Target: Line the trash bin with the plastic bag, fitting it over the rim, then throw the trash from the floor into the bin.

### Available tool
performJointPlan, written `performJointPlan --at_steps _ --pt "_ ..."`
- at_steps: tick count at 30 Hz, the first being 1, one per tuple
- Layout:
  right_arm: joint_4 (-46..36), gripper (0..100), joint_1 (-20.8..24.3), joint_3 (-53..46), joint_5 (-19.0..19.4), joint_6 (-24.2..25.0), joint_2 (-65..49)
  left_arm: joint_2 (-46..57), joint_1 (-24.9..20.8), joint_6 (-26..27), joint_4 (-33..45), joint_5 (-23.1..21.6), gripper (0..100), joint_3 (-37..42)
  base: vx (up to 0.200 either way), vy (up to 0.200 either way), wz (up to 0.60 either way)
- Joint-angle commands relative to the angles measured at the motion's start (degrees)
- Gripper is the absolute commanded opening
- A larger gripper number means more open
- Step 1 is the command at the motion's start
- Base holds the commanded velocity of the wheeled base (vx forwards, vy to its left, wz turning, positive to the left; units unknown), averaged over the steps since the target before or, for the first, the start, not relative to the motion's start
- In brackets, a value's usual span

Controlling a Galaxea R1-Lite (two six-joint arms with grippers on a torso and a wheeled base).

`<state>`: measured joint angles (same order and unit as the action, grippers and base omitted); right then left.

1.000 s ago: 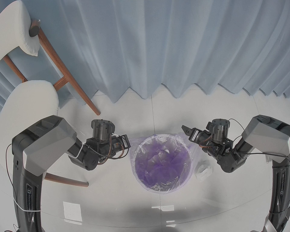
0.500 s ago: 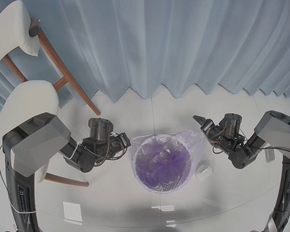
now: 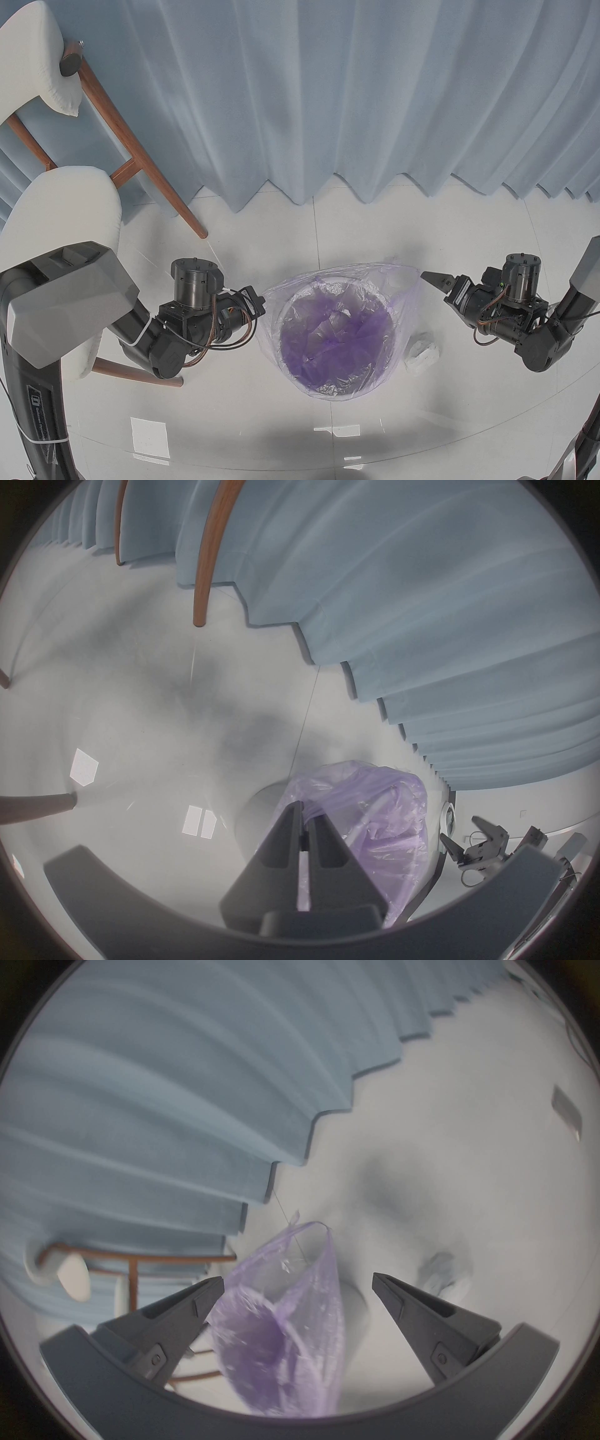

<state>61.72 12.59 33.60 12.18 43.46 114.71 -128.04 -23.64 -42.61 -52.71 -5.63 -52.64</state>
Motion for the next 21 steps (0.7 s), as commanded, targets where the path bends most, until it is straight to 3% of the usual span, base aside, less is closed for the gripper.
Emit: performJointPlan --at_steps 1,10,11,21 --pt "2.70 100 -0.20 -6.26 0.65 -16.74 3.32 0.68 -0.18 -0.02 -3.63 -2.10 0 3.16 0.000 0.000 0.00" --pt "6.83 100 1.21 -1.69 -1.54 -18.85 11.67 0.16 -0.62 0.59 -3.89 -1.49 0 3.95 0.000 0.000 0.00" --pt "7.01 100 1.12 -1.34 -1.72 -18.85 12.64 0.16 -0.62 0.68 -4.33 -1.49 100 4.47 0.000 0.000 0.00" --pt "7.89 100 0.77 8.24 -5.24 -18.15 18.44 5.52 0.43 0.51 -8.99 -0.43 100 7.38 0.000 0.000 0.00"
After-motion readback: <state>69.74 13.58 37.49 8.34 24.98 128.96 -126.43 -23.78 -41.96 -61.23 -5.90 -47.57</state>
